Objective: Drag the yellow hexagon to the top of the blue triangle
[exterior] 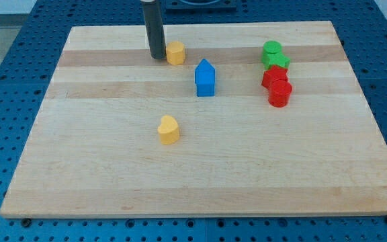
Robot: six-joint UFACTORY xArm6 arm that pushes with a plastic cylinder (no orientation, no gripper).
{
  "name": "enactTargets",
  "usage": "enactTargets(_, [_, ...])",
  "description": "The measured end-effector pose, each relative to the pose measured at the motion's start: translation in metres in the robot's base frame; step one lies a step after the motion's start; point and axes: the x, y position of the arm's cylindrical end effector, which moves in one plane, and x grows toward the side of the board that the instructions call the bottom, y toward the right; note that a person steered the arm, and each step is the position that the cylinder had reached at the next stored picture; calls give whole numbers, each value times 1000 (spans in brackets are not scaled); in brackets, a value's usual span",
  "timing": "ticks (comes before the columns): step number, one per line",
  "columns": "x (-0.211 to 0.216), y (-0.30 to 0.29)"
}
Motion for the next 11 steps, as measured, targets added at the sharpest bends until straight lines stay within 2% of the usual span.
enactTargets(4, [-18,45])
enactTargets(11, [-6,71])
